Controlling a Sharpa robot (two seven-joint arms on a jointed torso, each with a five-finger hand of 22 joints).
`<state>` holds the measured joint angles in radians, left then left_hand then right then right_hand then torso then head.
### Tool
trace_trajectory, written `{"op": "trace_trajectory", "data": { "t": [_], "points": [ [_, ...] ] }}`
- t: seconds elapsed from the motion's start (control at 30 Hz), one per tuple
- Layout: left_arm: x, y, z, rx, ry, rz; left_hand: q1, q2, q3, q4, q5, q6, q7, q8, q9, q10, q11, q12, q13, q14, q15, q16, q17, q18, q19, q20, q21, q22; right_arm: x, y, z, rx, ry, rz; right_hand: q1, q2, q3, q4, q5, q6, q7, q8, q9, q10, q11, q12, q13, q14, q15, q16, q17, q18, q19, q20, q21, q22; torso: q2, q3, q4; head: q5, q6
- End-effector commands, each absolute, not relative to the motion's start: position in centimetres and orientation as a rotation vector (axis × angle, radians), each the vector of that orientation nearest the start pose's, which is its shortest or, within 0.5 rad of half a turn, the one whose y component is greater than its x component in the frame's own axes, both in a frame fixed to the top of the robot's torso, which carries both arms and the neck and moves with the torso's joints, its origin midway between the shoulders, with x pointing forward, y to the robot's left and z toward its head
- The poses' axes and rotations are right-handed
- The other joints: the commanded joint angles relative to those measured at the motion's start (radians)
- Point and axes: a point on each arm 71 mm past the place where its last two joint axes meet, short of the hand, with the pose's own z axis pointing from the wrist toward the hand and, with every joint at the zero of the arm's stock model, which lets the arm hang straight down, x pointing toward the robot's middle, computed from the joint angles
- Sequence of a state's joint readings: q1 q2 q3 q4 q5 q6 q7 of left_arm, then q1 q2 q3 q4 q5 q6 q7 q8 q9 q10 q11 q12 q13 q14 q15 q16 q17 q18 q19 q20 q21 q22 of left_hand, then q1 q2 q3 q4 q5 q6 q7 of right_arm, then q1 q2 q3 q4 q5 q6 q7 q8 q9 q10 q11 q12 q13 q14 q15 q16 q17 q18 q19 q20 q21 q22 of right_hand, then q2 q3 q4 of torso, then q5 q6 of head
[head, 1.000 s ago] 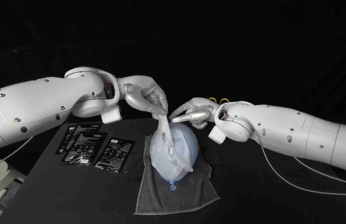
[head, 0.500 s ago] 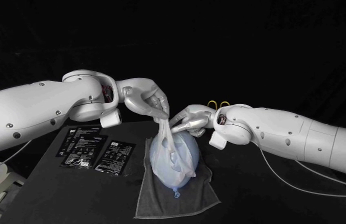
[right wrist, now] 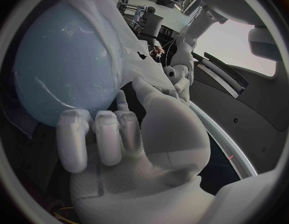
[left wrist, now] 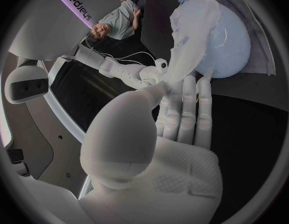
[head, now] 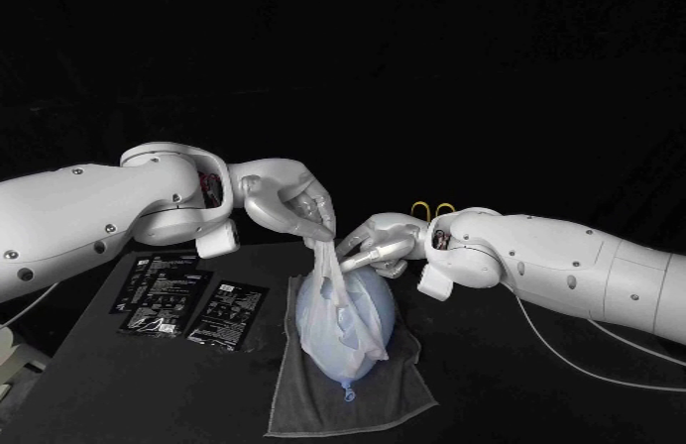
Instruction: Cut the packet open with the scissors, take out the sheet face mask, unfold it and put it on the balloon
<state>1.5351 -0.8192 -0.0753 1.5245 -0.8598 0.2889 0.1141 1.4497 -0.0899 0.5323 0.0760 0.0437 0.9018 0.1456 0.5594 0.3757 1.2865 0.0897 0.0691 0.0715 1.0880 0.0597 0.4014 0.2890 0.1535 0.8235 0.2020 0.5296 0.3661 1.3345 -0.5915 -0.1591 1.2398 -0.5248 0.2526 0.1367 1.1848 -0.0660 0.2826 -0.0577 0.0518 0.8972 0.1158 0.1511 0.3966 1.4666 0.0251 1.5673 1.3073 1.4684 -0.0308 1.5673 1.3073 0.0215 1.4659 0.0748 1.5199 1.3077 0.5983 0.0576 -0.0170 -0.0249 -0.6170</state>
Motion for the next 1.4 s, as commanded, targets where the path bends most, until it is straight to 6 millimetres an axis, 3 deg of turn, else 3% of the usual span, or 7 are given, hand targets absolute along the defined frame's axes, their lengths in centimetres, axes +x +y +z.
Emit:
{"op": "trace_trajectory", "data": {
  "t": [0.03,0.47,0.73,0.9,1.07,1.4],
  "points": [
    [49.5,16.5,-5.5,0.199,1.982,-1.253,0.009,0.003,-0.003,-0.004,0.004,0.007,0.000,0.006,0.089,0.007,0.001,-0.004,0.001,0.008,-0.001,-0.004,0.001,0.012,-0.005,0.001,0.003,0.001,51.3,-13.0,-18.9,0.270,2.245,1.510,-0.001,0.014,-0.006,0.003,-0.003,0.025,0.004,0.008,0.002,0.104,0.015,0.003,0.263,0.102,0.008,0.003,0.264,-0.008,0.079,0.003,-0.004,0.245,0.001,0.0007,0.0005,-0.002,0.000],
    [49.8,16.7,-5.5,0.191,1.980,-1.247,0.010,0.003,-0.003,-0.004,0.004,0.007,0.000,0.005,0.089,0.007,0.001,-0.005,0.001,0.008,-0.001,-0.005,0.002,0.012,-0.007,0.001,0.006,0.003,51.1,-13.6,-18.9,0.267,2.285,1.529,0.011,0.022,-0.008,0.001,-0.003,0.054,0.007,0.013,-0.001,0.104,0.020,0.003,0.263,0.102,0.014,0.003,0.264,-0.008,0.078,0.011,-0.004,0.245,0.000,0.0011,-0.0004,-0.002,0.004],
    [49.9,16.7,-5.5,0.188,1.980,-1.244,0.010,0.003,-0.003,-0.004,0.004,0.007,0.000,0.005,0.089,0.007,0.001,-0.005,0.001,0.008,-0.001,-0.005,0.002,0.012,-0.007,0.001,0.006,0.003,51.4,-14.1,-18.8,0.291,2.250,1.508,0.068,0.057,0.030,-0.032,-0.003,0.125,0.005,0.038,0.001,0.104,0.018,0.003,0.263,0.102,0.013,0.003,0.264,-0.010,0.082,0.014,0.004,0.248,0.000,0.0005,-0.0002,-0.003,0.005],
    [49.9,16.8,-5.6,0.185,1.982,-1.242,0.010,0.003,-0.003,-0.004,0.004,0.007,0.000,0.005,0.089,0.007,0.001,-0.005,0.001,0.008,-0.001,-0.005,0.002,0.012,-0.007,0.001,0.006,0.003,51.5,-14.4,-18.7,0.299,2.238,1.498,0.110,0.075,0.065,-0.069,-0.003,0.179,-0.013,0.066,0.015,0.104,0.004,0.003,0.263,0.102,0.003,0.003,0.264,-0.010,0.082,0.009,0.004,0.248,0.000,0.0004,0.0001,-0.003,0.004],
    [49.9,17.0,-5.6,0.181,1.983,-1.239,0.011,0.003,-0.003,-0.004,0.004,0.009,0.000,0.003,0.090,0.007,0.001,-0.005,0.001,0.008,-0.001,-0.007,0.004,0.012,-0.011,0.001,0.010,0.007,51.7,-14.9,-18.5,0.323,2.202,1.493,0.113,0.084,0.096,-0.099,-0.003,0.207,-0.030,0.104,0.052,0.104,-0.012,0.003,0.263,0.102,-0.011,0.003,0.264,-0.009,0.081,-0.005,0.003,0.247,0.000,0.0005,0.0004,-0.002,0.004],
    [50.1,17.2,-5.6,0.169,1.983,-1.233,0.011,0.003,-0.003,-0.004,0.004,0.009,0.000,0.002,0.090,0.007,0.001,-0.005,0.001,0.008,-0.001,-0.007,0.004,0.011,-0.012,0.001,0.011,0.008,51.6,-16.2,-17.6,0.401,2.094,1.504,0.048,0.082,0.186,-0.138,-0.003,0.165,-0.036,0.173,0.159,0.104,-0.018,0.003,0.263,0.102,-0.017,0.003,0.264,-0.009,0.080,-0.014,0.000,0.246,0.000,0.0009,-0.0006,-0.004,0.003]
  ]
}}
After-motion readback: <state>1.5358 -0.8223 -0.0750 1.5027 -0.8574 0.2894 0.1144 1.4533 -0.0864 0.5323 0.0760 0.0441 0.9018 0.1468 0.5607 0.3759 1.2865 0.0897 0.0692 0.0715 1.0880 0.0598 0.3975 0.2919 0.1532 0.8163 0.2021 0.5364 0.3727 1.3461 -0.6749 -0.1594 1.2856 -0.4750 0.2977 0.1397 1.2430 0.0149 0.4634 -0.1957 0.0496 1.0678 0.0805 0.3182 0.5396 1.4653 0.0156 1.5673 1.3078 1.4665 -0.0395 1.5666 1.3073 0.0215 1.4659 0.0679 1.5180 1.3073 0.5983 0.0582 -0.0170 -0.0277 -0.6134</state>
